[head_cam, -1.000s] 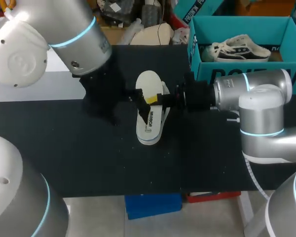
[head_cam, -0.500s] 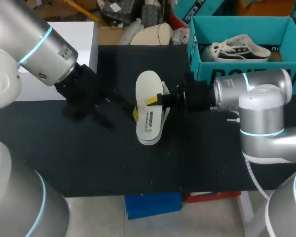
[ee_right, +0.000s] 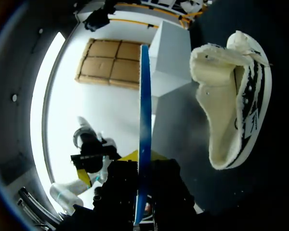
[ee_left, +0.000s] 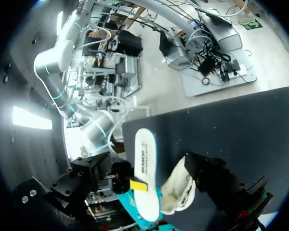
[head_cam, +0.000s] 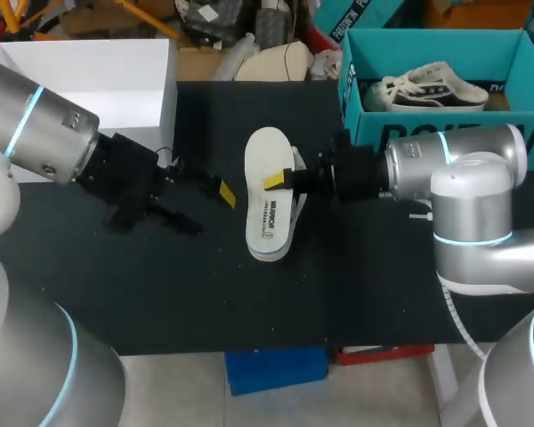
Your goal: Take the shoe out of the shoebox, open the shoe tongue, remove and reinsert the insole, then place the shoe into the shoebox
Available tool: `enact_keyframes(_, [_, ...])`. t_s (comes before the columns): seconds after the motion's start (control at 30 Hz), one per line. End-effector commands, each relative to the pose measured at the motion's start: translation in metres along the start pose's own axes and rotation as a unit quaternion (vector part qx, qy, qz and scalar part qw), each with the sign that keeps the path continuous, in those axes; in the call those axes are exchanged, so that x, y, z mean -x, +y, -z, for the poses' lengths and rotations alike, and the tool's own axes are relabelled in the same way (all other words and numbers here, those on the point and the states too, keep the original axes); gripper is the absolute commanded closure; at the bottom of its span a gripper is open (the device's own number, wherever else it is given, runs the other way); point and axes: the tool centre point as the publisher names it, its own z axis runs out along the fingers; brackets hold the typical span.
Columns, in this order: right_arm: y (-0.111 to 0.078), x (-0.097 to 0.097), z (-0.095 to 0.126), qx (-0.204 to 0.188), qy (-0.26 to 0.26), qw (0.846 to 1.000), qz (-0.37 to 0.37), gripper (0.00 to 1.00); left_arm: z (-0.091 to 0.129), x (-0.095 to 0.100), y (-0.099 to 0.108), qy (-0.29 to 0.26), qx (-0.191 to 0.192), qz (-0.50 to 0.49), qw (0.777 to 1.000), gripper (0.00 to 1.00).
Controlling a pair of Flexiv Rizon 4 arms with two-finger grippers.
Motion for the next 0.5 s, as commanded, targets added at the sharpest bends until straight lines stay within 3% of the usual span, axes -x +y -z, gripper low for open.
enact_keyframes(0.03, [-0.0007,0.0000,-0.0012,0.002,0.000,1.000,0.000,1.00,-0.0033,-0.0095,-0.0101,-0.185,0.078,0.022,0.979,0.00])
enact_keyframes(0.5, [-0.0007,0.0000,-0.0012,0.002,0.000,1.000,0.000,1.00,-0.0036,-0.0116,-0.0077,-0.201,0.088,0.027,0.975,0.00])
